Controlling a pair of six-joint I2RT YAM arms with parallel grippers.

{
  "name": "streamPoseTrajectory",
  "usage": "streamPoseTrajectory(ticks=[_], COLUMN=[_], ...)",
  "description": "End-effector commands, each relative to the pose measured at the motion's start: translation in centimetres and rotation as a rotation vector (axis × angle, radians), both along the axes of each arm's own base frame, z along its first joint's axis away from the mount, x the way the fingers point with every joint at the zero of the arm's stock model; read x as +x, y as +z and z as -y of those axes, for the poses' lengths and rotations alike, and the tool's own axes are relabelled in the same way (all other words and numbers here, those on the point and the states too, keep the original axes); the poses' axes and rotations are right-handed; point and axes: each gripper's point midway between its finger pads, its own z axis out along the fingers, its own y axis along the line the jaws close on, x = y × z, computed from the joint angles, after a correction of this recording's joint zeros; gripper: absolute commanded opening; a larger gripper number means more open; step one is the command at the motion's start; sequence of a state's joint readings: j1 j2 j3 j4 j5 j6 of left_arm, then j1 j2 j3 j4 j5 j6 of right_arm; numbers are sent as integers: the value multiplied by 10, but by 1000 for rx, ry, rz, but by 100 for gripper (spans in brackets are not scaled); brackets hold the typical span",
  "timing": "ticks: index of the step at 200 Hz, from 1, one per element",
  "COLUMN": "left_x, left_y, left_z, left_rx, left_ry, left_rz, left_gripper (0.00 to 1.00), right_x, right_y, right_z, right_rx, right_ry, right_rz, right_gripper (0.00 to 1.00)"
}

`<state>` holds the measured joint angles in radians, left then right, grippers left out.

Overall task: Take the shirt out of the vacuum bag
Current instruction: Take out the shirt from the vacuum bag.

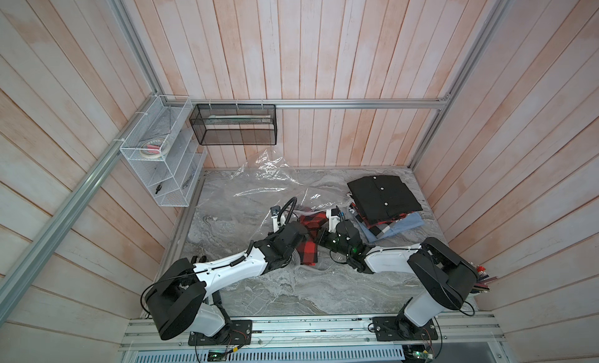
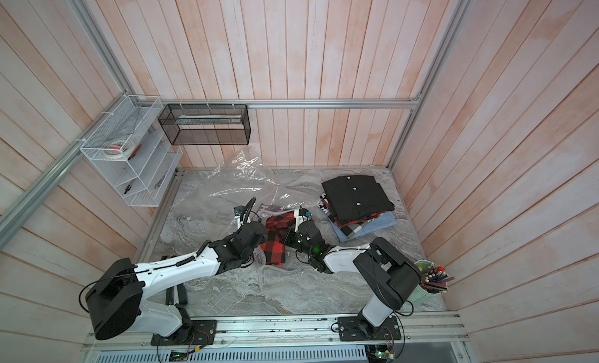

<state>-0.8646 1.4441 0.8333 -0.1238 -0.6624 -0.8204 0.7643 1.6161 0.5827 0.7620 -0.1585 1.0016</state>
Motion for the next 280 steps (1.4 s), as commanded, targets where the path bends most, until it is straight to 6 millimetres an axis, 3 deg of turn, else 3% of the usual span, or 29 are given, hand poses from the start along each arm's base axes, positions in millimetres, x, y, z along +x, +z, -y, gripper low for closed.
streamPoseTrajectory(ticks=[1, 30, 52, 71, 125, 171, 241, 280], left_x=[7, 12, 13, 12, 8, 5, 1, -4], left_y=[11, 13, 11, 7, -4, -11, -20, -20], left_z=[6, 10, 12, 11, 6, 3, -9, -20], left_rx=[-39, -49, -51, -47, -43, -37, -9, 1], left_ry=[33, 35, 36, 37, 48, 54, 70, 86], left_rz=[26, 29, 28, 21, 3, -8, -18, -8], left_gripper=[0, 0, 0, 0, 0, 0, 0, 0], right_x=[-18, -41, -48, -49, -51, -48, -42, -19], right_y=[20, 9, 15, 38, 129, 174, 262, 306], right_z=[-10, -8, 3, 4, 9, 25, 76, 125], right_rx=[44, 40, 48, 43, 51, 38, 72, 72], right_ry=[81, 140, 129, 146, 156, 110, 12, -83], right_rz=[61, 41, 56, 112, 298, 399, 546, 629], right_gripper=[0, 0, 0, 0, 0, 0, 0, 0])
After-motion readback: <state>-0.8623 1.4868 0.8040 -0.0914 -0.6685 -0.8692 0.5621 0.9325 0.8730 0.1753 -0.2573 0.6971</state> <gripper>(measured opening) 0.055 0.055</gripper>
